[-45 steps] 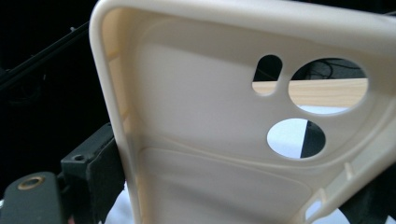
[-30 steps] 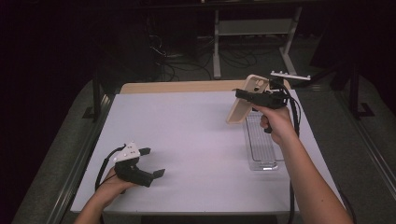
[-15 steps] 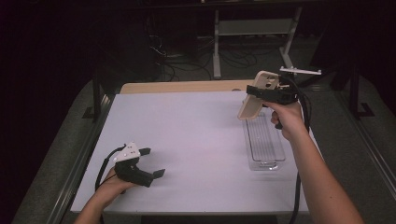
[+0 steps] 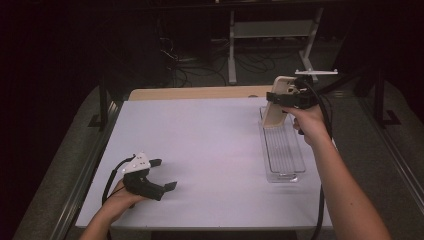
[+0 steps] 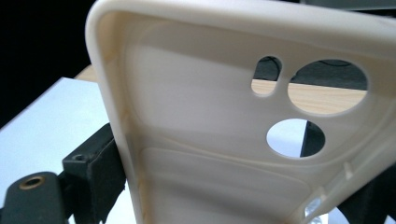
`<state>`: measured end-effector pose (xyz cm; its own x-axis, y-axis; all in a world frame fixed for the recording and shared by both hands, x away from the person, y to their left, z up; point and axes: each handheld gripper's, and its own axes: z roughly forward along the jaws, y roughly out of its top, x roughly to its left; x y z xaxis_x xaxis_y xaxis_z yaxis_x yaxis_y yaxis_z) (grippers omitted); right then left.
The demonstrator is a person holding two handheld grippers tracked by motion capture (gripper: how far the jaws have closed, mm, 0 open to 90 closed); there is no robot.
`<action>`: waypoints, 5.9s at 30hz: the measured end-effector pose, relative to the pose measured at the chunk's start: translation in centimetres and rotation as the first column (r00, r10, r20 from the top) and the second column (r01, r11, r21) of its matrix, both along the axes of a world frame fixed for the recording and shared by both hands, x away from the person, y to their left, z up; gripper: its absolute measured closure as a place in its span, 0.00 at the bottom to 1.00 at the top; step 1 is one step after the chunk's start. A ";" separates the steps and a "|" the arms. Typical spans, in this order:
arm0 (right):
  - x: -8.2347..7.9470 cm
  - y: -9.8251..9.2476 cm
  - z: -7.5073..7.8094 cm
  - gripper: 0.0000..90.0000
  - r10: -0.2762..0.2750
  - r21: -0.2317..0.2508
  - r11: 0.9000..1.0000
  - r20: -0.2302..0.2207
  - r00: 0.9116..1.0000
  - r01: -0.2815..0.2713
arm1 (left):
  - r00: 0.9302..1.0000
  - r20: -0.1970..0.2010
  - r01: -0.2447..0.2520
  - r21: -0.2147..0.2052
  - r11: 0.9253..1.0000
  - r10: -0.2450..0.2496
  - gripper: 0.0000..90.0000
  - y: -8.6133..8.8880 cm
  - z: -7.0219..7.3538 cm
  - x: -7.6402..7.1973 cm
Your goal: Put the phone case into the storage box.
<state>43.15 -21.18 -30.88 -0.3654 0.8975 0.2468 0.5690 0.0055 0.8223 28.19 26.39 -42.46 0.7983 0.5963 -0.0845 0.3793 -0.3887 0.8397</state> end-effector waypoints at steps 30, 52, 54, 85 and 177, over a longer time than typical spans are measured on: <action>4.4 0.8 -3.8 0.11 -0.089 -0.172 0.983 -0.131 0.987 0.065 | 1.000 -0.019 0.007 -0.014 1.000 -0.007 0.00 -0.3 -0.2 -0.2; 6.9 2.3 -5.3 0.11 -0.138 -0.268 0.960 -0.222 0.965 0.076 | 1.000 -0.018 0.020 -0.016 1.000 -0.020 0.00 -0.5 -0.2 -0.3; 7.1 2.3 -5.5 0.11 -0.143 -0.270 0.960 -0.227 0.963 0.078 | 0.999 -0.025 0.020 -0.009 1.000 -0.020 0.00 -0.4 -0.1 -0.3; 9.2 2.5 -7.3 0.09 -0.190 -0.296 0.947 -0.215 0.958 0.122 | 0.999 -0.023 0.027 -0.016 1.000 -0.027 0.00 -0.5 -0.3 -0.2; -3.3 2.8 -3.9 0.02 0.224 -0.110 0.967 -0.077 0.972 -0.231 | 0.994 -0.027 0.104 0.021 0.994 -0.104 0.00 -0.6 2.1 0.6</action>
